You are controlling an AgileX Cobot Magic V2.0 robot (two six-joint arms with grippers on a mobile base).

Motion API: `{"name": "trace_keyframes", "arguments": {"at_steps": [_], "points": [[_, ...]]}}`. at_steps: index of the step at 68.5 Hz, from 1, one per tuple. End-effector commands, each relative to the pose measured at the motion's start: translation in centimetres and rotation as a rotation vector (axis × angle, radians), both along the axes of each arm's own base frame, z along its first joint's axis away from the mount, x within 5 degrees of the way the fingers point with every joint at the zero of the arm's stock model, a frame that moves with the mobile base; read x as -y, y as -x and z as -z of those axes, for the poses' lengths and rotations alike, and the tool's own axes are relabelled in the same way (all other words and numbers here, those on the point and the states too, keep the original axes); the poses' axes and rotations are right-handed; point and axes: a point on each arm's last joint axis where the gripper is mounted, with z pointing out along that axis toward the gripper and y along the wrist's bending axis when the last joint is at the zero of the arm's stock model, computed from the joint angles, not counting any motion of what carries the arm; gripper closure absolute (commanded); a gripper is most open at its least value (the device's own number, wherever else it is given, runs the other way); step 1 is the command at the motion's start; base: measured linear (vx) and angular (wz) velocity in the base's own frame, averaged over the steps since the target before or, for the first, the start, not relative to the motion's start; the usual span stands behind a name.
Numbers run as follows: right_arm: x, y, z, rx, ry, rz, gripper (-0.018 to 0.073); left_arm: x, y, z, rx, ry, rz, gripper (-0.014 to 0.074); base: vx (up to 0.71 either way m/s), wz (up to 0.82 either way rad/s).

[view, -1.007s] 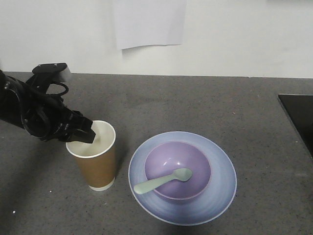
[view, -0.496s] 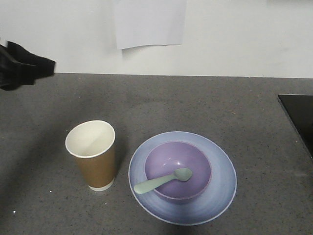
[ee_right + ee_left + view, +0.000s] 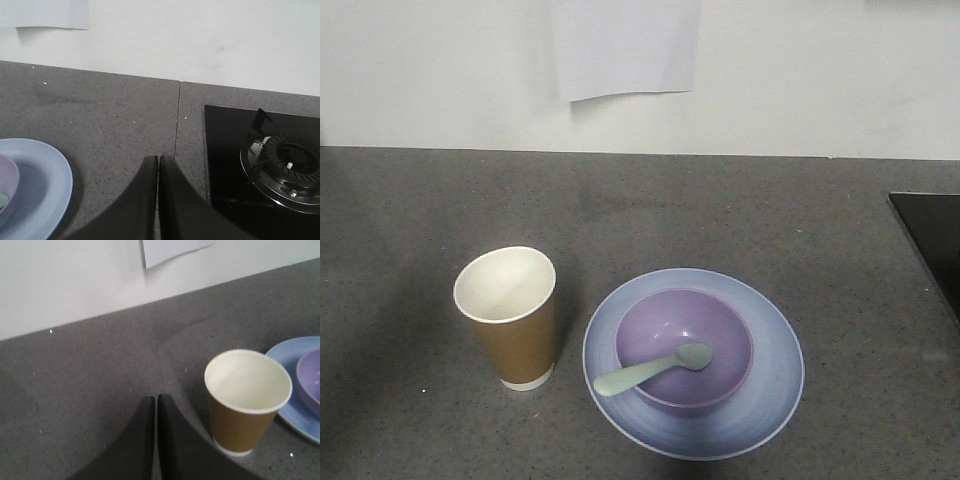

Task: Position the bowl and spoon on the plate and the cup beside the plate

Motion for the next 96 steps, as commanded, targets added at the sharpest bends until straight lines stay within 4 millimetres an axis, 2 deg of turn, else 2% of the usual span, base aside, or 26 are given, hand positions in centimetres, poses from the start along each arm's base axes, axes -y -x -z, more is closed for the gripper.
{"name": "trace_keyframes", "arguments": {"at_steps": [1, 7, 22, 65, 70, 74, 92, 96], "points": [[-0.1, -0.7, 0.0, 0.04, 0.031, -0.008, 0.0562, -0.2, 0.8, 0.7, 0.125, 0.089, -0.027, 0.0604, 0.0, 0.0], [-0.3, -1.0, 1.4, -0.004, 0.032, -0.012, 0.0562, -0.4, 1.5, 1.6, 0.168, 0.097, -0.029, 0.0604, 0.0, 0.0], [-0.3, -1.3, 3.7, -0.086, 0.053, -0.005, 0.0562, -0.7, 2.5, 1.1, 0.236, 0.114, -0.03, 0.0604, 0.0, 0.0], [-0.2, -1.2, 3.7, -0.096, 0.056, 0.0, 0.0562, -0.7, 2.5, 1.3, 0.232, 0.098, -0.03, 0.0604, 0.0, 0.0], [-0.2, -1.2, 3.7, -0.096, 0.056, 0.0, 0.0562, -0.7, 2.5, 2.3, 0.237, 0.095, -0.033, 0.0603, 0.0, 0.0], [-0.2, -1.2, 3.7, -0.096, 0.056, -0.001, 0.0562, -0.8, 2.5, 3.8, 0.255, 0.093, -0.04, 0.0603, 0.0, 0.0], [-0.2, -1.2, 3.7, -0.094, 0.055, -0.001, 0.0562, -1.5, 3.8, 13.2, 0.405, 0.121, -0.084, 0.0603, 0.0, 0.0], [-0.2, -1.2, 3.7, -0.094, 0.055, -0.001, 0.0562, -1.8, 4.3, 14.3, 0.426, 0.119, -0.109, 0.0603, 0.0, 0.0]]}}
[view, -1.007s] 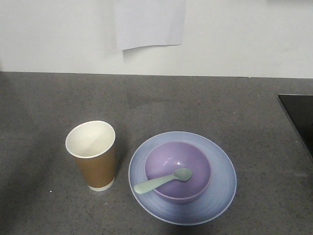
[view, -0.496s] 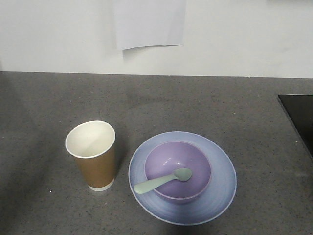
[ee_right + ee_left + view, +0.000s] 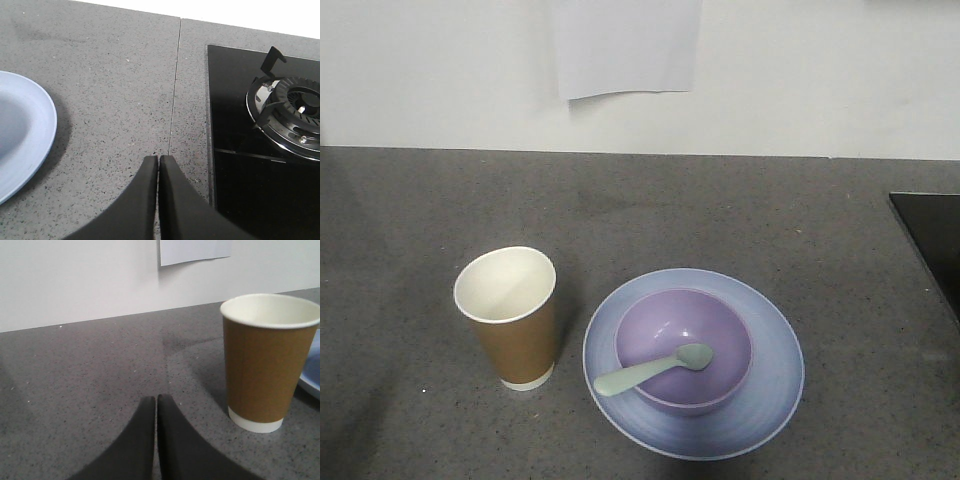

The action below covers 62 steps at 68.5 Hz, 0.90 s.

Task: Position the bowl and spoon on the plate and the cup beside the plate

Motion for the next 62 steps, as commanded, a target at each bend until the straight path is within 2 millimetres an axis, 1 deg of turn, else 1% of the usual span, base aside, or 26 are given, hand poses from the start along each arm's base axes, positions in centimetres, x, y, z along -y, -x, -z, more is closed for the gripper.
{"name": "trace_keyframes", "arguments": {"at_steps": [1, 2, 6, 12, 16, 21, 25, 33, 47, 62], "points": [[-0.1, -0.5, -1.2, 0.071, 0.012, -0.017, 0.0562, -0.4, 0.4, 0.1, 0.138, 0.023, -0.045, 0.0603, 0.0, 0.0], [-0.1, -0.5, -1.2, 0.071, 0.012, -0.017, 0.0562, -0.5, 0.5, 0.3, 0.109, 0.007, -0.049, 0.0603, 0.0, 0.0], [-0.1, -0.5, -1.2, 0.07, 0.012, -0.016, 0.0562, -0.7, 0.9, 0.3, 0.107, -0.044, -0.077, 0.0603, 0.0, 0.0], [-0.1, -0.5, -1.2, 0.07, 0.012, -0.016, 0.0562, -1.1, 1.5, 1.1, 0.078, -0.087, -0.132, 0.0603, 0.0, 0.0], [-0.1, -0.5, -1.2, 0.07, 0.012, -0.016, 0.0562, -1.3, 1.8, 1.5, 0.048, -0.094, -0.16, 0.0603, 0.0, 0.0], [-0.1, -0.4, -1.2, 0.071, 0.012, -0.016, 0.0562, -1.4, 1.8, 1.9, -0.006, -0.094, -0.175, 0.0603, 0.0, 0.0], [-0.1, -0.4, -1.2, 0.071, 0.012, -0.016, 0.0562, -1.4, 1.8, 2.0, -0.018, -0.097, -0.175, 0.0603, 0.0, 0.0], [-0.1, -0.5, -1.2, 0.07, 0.012, -0.016, 0.0562, -1.4, 1.8, 1.8, 0.009, -0.085, -0.177, 0.0603, 0.0, 0.0], [-0.1, -0.5, -1.2, 0.07, 0.012, -0.016, 0.0562, -1.4, 1.7, 0.9, 0.107, -0.071, -0.184, 0.0603, 0.0, 0.0], [-0.1, -0.5, -1.2, 0.07, 0.012, -0.016, 0.0562, -1.4, 1.7, 0.8, 0.113, -0.071, -0.184, 0.0603, 0.0, 0.0]]}}
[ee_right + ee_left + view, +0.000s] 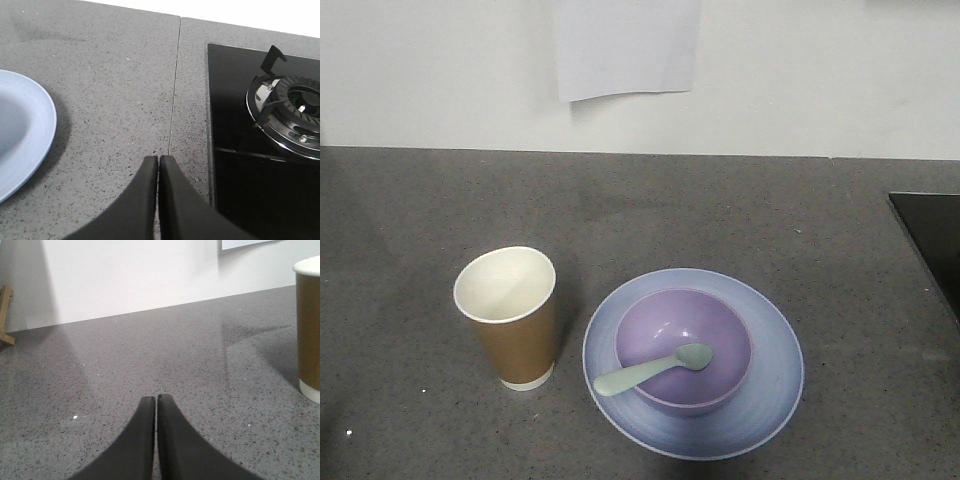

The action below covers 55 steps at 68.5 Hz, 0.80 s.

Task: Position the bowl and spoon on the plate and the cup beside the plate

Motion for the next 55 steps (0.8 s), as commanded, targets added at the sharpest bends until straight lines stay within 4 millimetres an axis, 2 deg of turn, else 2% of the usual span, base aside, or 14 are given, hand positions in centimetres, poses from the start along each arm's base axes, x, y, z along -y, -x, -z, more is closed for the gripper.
{"name": "trace_keyframes", "arguments": {"at_steps": [1, 46, 55], "points": [[-0.11, -0.39, -1.26, 0.075, 0.011, -0.016, 0.0562, -0.02, 0.08, -1.11, 0.107, 0.012, -0.003, 0.0603, 0.0, 0.0], [-0.13, -0.38, -1.23, 0.072, 0.007, -0.017, 0.0562, -0.02, 0.08, -1.11, 0.107, 0.012, -0.003, 0.0603, 0.0, 0.0], [-0.55, 0.08, -0.81, 0.073, -0.083, -0.04, 0.0562, -0.02, 0.08, -1.11, 0.107, 0.012, -0.003, 0.0603, 0.0, 0.0]]}}
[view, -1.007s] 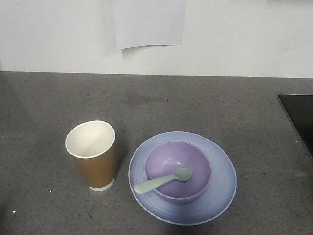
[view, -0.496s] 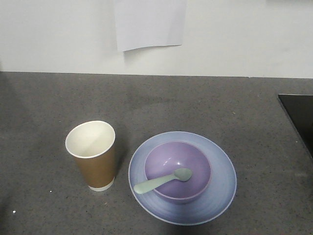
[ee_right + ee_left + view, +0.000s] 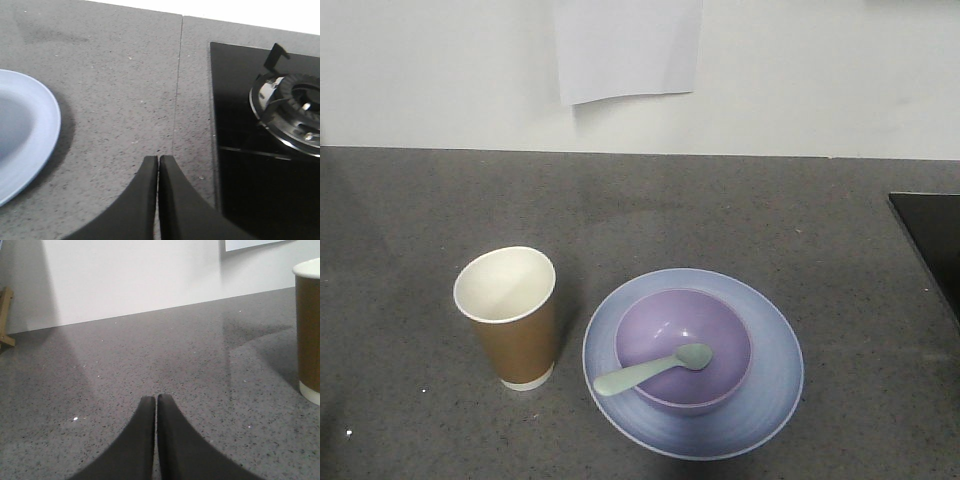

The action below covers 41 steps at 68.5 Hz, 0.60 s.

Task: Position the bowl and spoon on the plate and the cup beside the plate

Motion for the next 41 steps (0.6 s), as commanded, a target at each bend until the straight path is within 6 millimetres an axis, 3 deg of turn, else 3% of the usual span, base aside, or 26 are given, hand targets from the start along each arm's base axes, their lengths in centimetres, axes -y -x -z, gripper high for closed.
{"name": "trace_keyframes", "arguments": {"at_steps": [1, 9, 29, 41], "points": [[-0.5, 0.1, -0.8, 0.08, -0.075, -0.038, 0.0562, 0.0, 0.1, -1.1, 0.104, 0.012, -0.003, 0.0603, 0.0, 0.0], [-0.7, 0.7, 1.2, 0.132, -0.109, -0.077, 0.0562, 0.0, 0.1, -1.1, 0.103, 0.012, -0.003, 0.0603, 0.0, 0.0], [-0.2, 2.3, 8.9, 0.256, -0.215, 0.02, 0.0562, 0.0, 0.1, -1.1, 0.103, 0.012, -0.003, 0.0603, 0.0, 0.0], [-0.2, 3.3, 11.1, 0.348, -0.177, 0.02, 0.0562, 0.0, 0.1, -1.1, 0.103, 0.012, -0.003, 0.0603, 0.0, 0.0]]}}
